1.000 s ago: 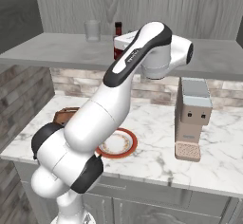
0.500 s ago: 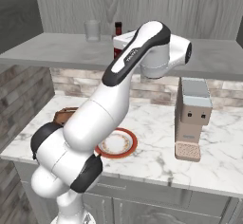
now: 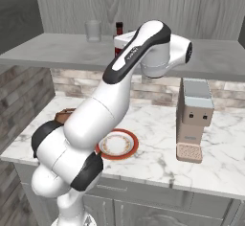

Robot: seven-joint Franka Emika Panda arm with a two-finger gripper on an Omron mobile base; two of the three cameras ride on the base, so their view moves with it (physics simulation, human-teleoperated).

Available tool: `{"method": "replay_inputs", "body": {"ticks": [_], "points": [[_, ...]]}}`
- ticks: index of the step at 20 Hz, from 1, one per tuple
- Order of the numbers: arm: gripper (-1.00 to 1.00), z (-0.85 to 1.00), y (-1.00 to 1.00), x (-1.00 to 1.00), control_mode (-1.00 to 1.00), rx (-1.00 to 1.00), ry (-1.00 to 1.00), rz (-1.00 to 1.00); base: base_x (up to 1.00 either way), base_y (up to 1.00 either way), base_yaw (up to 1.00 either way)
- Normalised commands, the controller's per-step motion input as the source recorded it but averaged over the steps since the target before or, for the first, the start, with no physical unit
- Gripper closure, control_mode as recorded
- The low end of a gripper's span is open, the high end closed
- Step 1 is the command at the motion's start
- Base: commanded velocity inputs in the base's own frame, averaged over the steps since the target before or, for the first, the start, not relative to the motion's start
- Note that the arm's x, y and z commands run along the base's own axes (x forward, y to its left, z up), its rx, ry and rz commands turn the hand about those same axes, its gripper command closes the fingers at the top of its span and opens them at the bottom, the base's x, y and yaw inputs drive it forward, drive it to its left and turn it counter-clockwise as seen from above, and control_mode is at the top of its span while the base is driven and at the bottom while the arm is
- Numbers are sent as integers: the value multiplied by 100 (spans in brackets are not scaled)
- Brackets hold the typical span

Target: Pick the fish from the plate and place it on the cutting board. Then pick the condiment bottle from the cabinet and place it next to the cutting board.

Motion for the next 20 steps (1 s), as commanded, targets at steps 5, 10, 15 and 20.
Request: {"method": "replay_inputs", "body": {"ticks": [5,10,15,20], "points": [[-100,0,0,7,-100,0,0,0,0,0,0],[-100,0,0,5,-100,0,0,0,0,0,0],[-100,0,0,6,-100,0,0,0,0,0,0],[-100,-1,0,8,-100,0,0,0,0,0,0]]}}
